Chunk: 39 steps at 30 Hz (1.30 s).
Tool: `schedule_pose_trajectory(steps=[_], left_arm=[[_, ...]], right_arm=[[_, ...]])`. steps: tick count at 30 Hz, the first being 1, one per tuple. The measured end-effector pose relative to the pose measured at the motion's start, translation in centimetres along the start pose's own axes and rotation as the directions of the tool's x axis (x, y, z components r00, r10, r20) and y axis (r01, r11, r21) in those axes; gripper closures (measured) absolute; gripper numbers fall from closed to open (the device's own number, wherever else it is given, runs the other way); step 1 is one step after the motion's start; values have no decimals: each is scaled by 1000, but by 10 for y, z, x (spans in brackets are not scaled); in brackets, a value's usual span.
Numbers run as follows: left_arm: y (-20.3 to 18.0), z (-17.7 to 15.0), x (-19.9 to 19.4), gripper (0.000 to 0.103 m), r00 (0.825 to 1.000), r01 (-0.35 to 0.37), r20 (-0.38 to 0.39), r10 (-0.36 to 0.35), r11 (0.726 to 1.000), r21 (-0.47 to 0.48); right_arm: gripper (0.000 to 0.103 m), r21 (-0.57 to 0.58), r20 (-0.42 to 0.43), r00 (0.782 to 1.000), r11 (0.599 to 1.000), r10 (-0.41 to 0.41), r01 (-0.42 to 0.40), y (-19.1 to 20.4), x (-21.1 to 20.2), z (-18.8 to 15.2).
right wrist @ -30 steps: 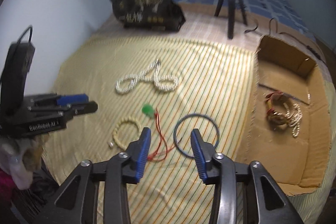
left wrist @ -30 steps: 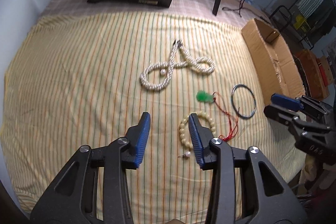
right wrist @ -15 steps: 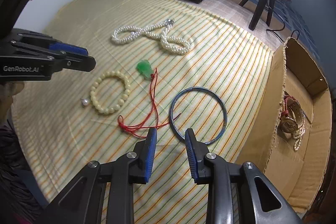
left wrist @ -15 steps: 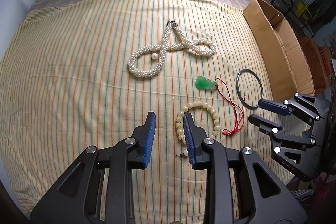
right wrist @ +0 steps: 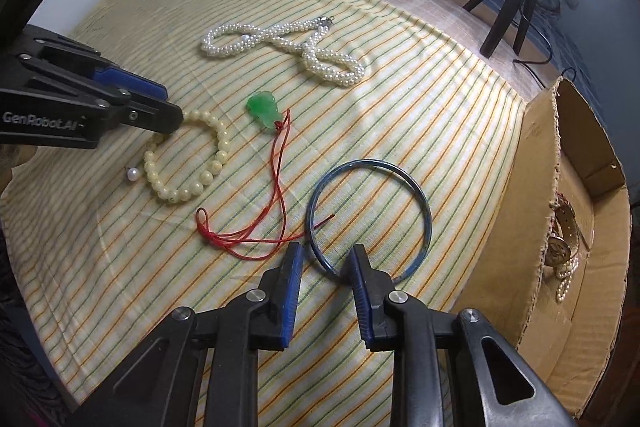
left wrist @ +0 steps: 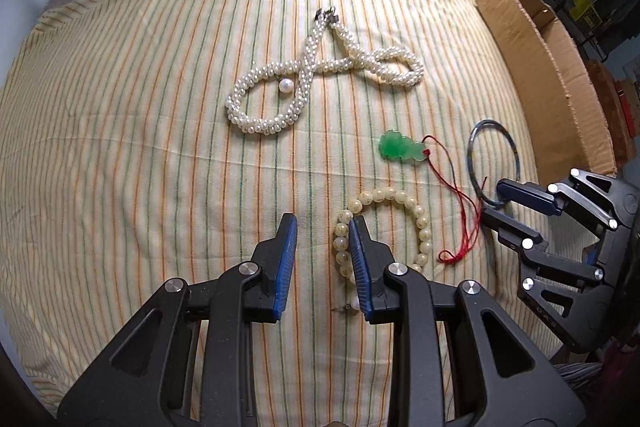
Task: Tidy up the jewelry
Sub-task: 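Grasp the cream bead bracelet with the left tool while the right tool grasps the dark blue bangle, then carry the bracelet and bangle over the box while the right tool opens, dropping the bangle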
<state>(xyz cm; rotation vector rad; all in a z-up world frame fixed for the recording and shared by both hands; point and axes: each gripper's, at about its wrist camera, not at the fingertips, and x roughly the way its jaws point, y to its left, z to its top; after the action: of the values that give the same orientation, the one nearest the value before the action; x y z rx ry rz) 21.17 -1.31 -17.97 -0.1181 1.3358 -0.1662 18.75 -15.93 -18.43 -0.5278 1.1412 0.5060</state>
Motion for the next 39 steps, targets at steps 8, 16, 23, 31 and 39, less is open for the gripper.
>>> schedule_pose_trajectory(steps=[8, 16, 23, 31, 39], left_arm=[[-15, 1, 13, 84, 999, -52, 15, 51, 998, 34], [-12, 2, 10, 98, 999, -36, 21, 36, 999, 13], [-10, 1, -7, 98, 998, -14, 60, 14, 1000, 5], [-10, 2, -31, 98, 993, 28, 117, -26, 1000, -12], [-8, -1, -63, 98, 981, 78, 177, -72, 997, -25]], right_arm=[[96, -12, 10, 1000, 1000, -3, 3, 6, 0, 0], [102, 71, 20, 997, 994, 78, -80, -9, -5, 2], [102, 135, 57, 988, 979, 145, -152, -21, -21, -5], [102, 226, 140, 968, 945, 209, -237, -32, -46, -7], [102, 243, 218, 959, 942, 179, -231, -38, -75, 2]])
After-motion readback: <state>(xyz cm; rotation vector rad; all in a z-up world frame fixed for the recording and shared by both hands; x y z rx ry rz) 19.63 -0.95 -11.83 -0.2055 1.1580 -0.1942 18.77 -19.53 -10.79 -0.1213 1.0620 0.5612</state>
